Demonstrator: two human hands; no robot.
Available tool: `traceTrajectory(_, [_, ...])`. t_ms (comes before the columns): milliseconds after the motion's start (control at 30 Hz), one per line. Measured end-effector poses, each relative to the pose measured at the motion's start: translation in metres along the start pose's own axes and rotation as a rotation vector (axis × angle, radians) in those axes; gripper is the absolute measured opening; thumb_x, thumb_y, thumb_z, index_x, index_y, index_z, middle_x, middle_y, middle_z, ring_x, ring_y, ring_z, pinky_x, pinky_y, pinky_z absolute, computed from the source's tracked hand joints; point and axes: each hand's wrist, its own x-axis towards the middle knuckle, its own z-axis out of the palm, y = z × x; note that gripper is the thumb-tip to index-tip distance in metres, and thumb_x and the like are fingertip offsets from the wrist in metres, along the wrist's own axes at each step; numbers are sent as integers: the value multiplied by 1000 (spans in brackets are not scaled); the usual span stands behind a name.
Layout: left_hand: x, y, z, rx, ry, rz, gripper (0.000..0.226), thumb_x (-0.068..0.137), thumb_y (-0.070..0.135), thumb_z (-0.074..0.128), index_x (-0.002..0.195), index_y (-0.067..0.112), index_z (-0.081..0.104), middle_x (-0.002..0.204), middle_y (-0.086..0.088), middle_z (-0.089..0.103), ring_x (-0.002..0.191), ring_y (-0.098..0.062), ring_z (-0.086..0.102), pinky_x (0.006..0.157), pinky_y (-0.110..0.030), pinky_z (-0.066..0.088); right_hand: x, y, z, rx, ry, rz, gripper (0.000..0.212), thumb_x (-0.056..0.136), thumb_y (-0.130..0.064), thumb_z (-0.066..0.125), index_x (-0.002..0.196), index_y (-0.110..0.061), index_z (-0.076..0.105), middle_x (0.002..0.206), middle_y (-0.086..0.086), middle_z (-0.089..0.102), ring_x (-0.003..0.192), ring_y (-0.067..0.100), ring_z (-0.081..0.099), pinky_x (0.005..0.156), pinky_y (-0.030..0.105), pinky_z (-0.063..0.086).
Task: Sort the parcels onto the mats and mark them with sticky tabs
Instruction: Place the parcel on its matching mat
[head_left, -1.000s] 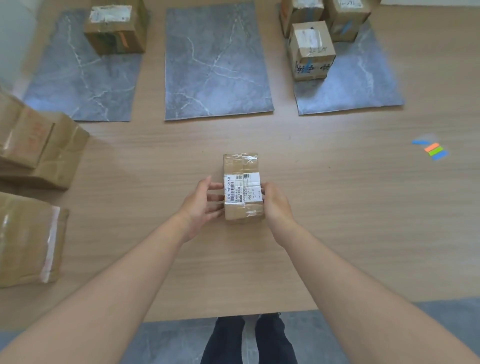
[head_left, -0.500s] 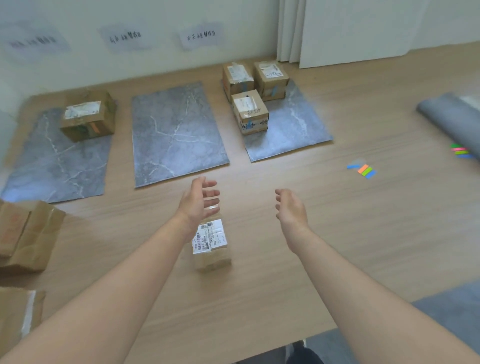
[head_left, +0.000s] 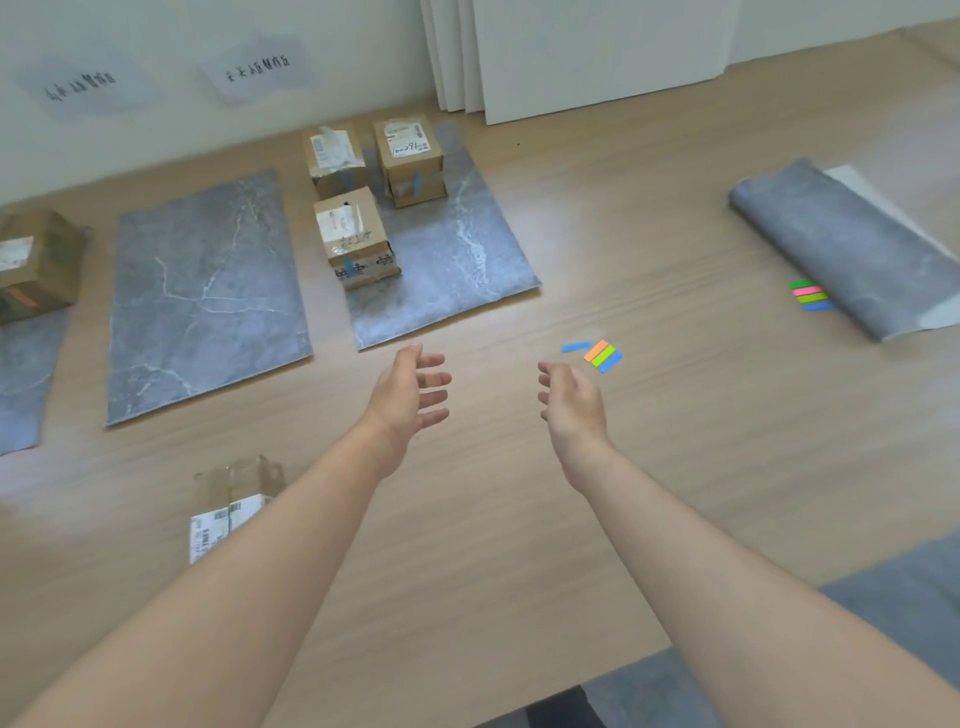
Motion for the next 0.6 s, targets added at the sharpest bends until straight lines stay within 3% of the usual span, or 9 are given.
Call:
traceTrajectory(67, [7,1,26,14,-8,-9,46,105,48,32,113,18,66,119,-13,67,114,-31,62,90,-42,56,19,0,-20,-3,18,7,53,78,-48,45,103,-6,64,90,11,60,102,38,63,93,51,51])
traceTrajectory(133, [15,2,50,34,-26,-17,46,105,48,32,114,18,66,121,-12,67,115,-30,62,94,-44,55,36,5,-39,-4,26,-3,46,88,-42,47,107,-4,64,88,11,57,91,40,61,97,55,50])
traceTrajectory(200, [24,3,72,58,-43,-24,46,105,47,32,116,17,65,121,-11,68,115,-27,62,99,-47,52,55,14,-53,-22,31,-30,25,98,-31,49,101,-15,68,86,1,61,80,24,60,97,54,51])
traceTrajectory(300, [39,2,100,92,-74,-25,45,106,43,31,119,16,64,118,-9,70,115,-23,63,102,-46,51,85,29,-66,-73,57,-57,16,97,-33,53,92,-27,67,85,-6,66,85,19,66,95,52,55])
traceTrajectory(400, [58,-1,126,105,-126,-44,46,106,44,32,120,15,64,116,-9,72,112,-23,66,101,-44,52,112,35,-73,-123,77,-69,13,98,-25,56,103,-27,68,95,-4,70,94,18,69,88,37,57])
traceTrajectory(533, [87,-2,155,117,-198,-101,48,106,45,31,123,13,63,115,-11,72,109,-29,69,99,-46,54,142,40,-85,-283,98,-142,22,97,-16,60,116,-20,70,103,-5,70,79,6,63,63,8,43])
traceTrajectory(600, [98,-2,166,108,-224,-119,49,106,44,32,125,11,62,117,-13,71,109,-33,68,96,-48,55,157,43,-88,-405,91,-210,27,94,-10,62,118,-18,72,106,-2,69,75,6,62,66,8,42])
